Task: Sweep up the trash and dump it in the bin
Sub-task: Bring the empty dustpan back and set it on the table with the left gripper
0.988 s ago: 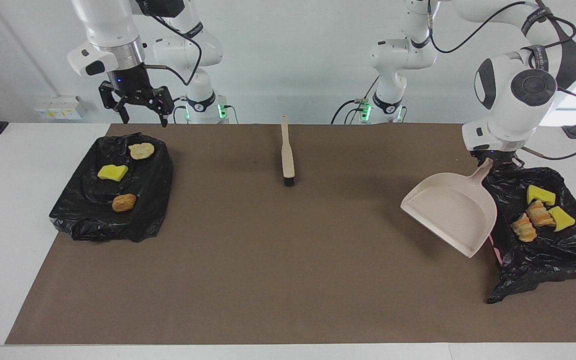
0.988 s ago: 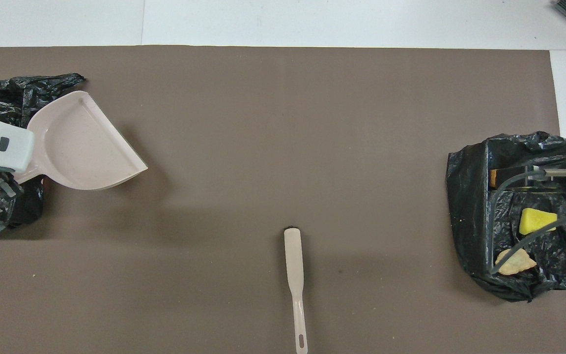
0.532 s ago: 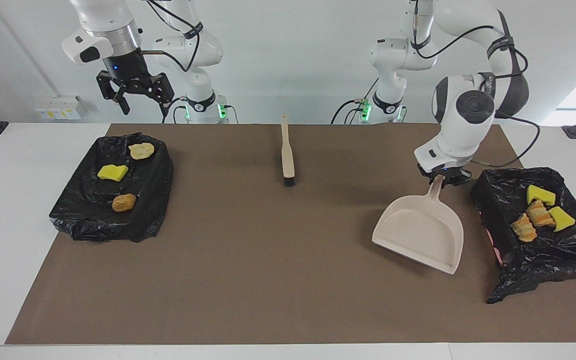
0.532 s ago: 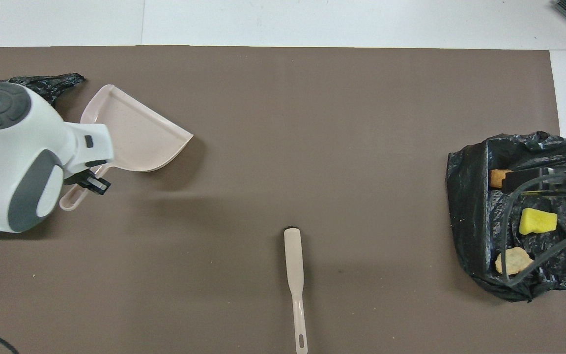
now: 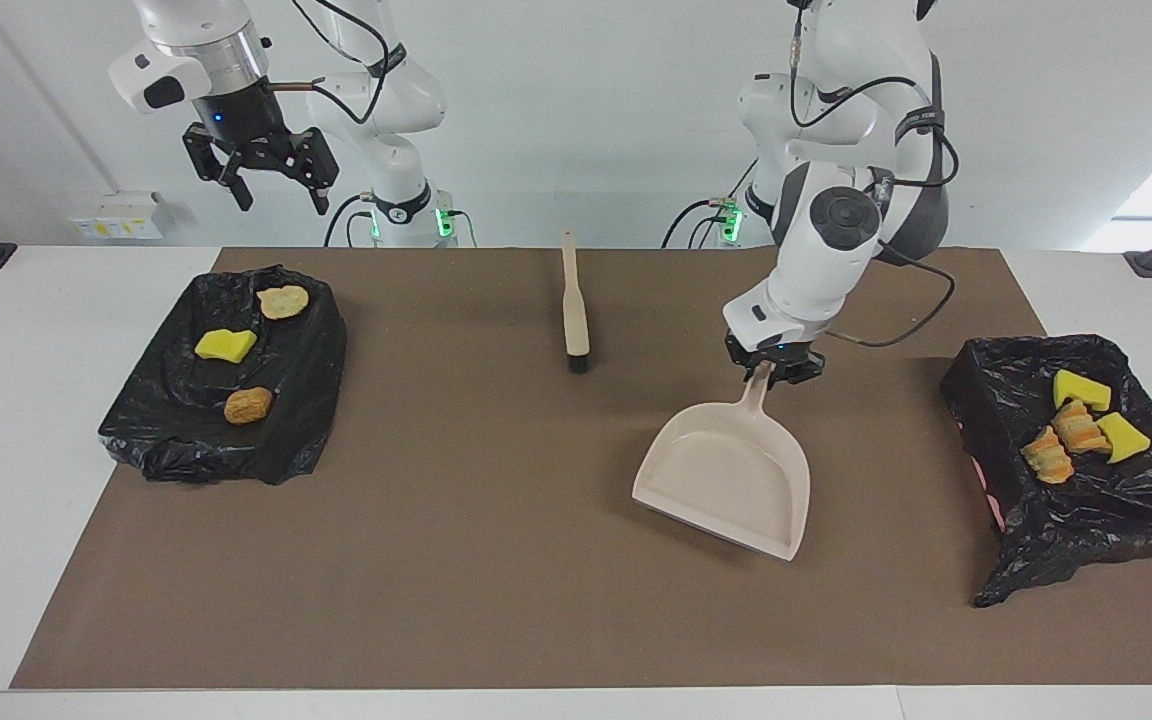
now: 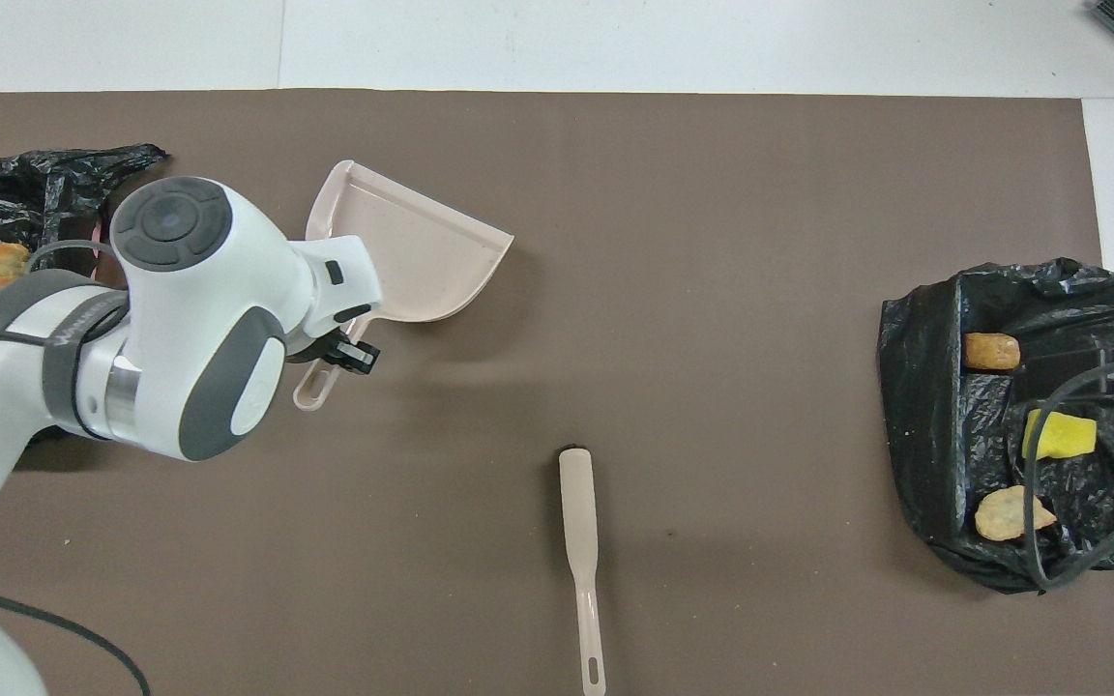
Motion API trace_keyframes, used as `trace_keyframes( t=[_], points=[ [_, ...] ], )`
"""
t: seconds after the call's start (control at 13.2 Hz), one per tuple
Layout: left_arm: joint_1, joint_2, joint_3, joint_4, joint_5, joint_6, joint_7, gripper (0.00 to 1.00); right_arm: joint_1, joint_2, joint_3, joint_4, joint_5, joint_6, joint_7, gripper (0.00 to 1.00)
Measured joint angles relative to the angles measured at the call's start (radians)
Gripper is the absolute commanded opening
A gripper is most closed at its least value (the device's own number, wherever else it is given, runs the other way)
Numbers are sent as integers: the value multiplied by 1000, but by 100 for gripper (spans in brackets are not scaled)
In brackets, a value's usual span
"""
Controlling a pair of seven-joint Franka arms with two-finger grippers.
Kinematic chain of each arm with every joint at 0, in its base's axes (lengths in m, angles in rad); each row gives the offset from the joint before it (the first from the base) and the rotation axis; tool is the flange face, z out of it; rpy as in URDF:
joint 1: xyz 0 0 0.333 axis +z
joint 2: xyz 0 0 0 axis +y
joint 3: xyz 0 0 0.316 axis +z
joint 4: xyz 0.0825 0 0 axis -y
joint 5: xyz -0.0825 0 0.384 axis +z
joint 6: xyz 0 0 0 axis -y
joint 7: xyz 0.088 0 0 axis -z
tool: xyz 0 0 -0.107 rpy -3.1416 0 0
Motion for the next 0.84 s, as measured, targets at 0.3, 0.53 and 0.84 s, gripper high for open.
trace_keyframes(
  t=[0.3,0.53,0.84],
  points=[
    [-138,107,0,126,-43,0,-181,0,0,0,-3,0,-2,-2,0,100],
    [-194,159,0,200,-84,-3,-375,0,0,0,-4,0,-2,-2,0,100],
    [-250,284,3,327,-87,-1,-544,0,-1,-1,-13,1,-2,-32,0,100]
  ],
)
